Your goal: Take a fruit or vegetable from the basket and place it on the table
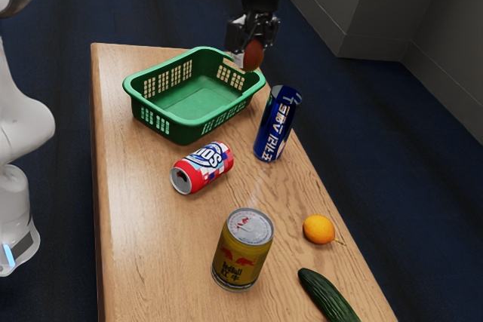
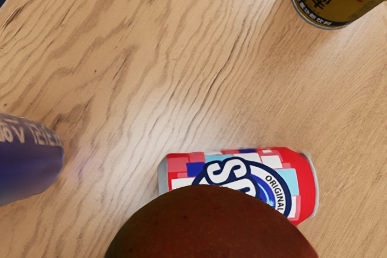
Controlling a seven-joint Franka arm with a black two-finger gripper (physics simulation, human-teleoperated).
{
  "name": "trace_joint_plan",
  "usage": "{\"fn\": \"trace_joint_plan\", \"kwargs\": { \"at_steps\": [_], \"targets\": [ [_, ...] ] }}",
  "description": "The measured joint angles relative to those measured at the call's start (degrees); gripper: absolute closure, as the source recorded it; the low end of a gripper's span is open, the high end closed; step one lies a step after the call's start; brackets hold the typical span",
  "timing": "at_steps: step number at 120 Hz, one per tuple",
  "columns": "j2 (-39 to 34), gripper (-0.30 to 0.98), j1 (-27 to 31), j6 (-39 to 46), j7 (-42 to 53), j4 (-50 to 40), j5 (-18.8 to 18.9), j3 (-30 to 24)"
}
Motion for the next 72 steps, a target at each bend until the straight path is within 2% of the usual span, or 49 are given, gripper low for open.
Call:
{"fn": "trace_joint_plan", "kwargs": {
  "at_steps": [33, 72],
  "targets": [
    [1.56, 0.53, -6.24, 7.78, -3.51, -3.2, -0.18, -0.48],
    [5.93, 0.53, -6.8, 16.11, -6.08, -5.94, -0.92, -0.41]
  ]
}}
